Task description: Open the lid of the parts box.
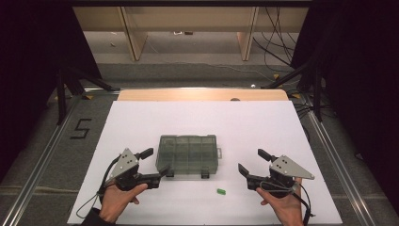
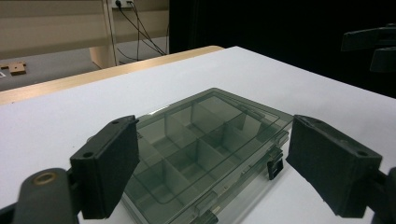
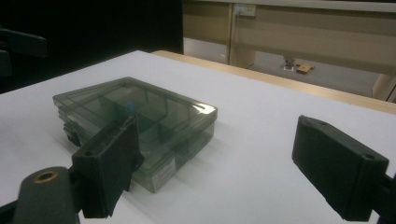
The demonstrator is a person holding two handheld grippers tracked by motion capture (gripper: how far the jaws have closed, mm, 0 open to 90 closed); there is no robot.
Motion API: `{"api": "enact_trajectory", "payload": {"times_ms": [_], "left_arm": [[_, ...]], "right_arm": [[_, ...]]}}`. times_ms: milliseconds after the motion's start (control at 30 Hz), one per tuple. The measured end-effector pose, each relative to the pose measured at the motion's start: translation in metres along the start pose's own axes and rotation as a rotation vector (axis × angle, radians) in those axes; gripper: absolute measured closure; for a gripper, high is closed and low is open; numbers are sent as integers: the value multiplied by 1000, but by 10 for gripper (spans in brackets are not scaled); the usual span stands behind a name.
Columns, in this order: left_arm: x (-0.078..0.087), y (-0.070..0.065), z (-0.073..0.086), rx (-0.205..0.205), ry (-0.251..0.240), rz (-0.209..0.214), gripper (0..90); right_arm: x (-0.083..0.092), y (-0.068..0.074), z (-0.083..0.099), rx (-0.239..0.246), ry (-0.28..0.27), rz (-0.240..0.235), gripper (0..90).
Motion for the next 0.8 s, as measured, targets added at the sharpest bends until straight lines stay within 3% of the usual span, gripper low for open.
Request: {"api": "enact_trajectory", "payload": {"times_ms": [600,800], "left_arm": [[-2,7,2,7,14,-26,160],[-5,11,3,3,17,-41,163]], "right_arm": [[-6,3,0,28,32,-7,161],[-18,3,1,57,63,-25,168]]}}
Point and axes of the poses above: each handheld gripper's, and its own axes: x roughly backward along the jaws, z roughly out of its underside, y roughly to its left, the point moved 4 cm from there along -x, roughly forward along the jaws, and after that the axes turned 8 degrees about -z, right-handed, at the moved point
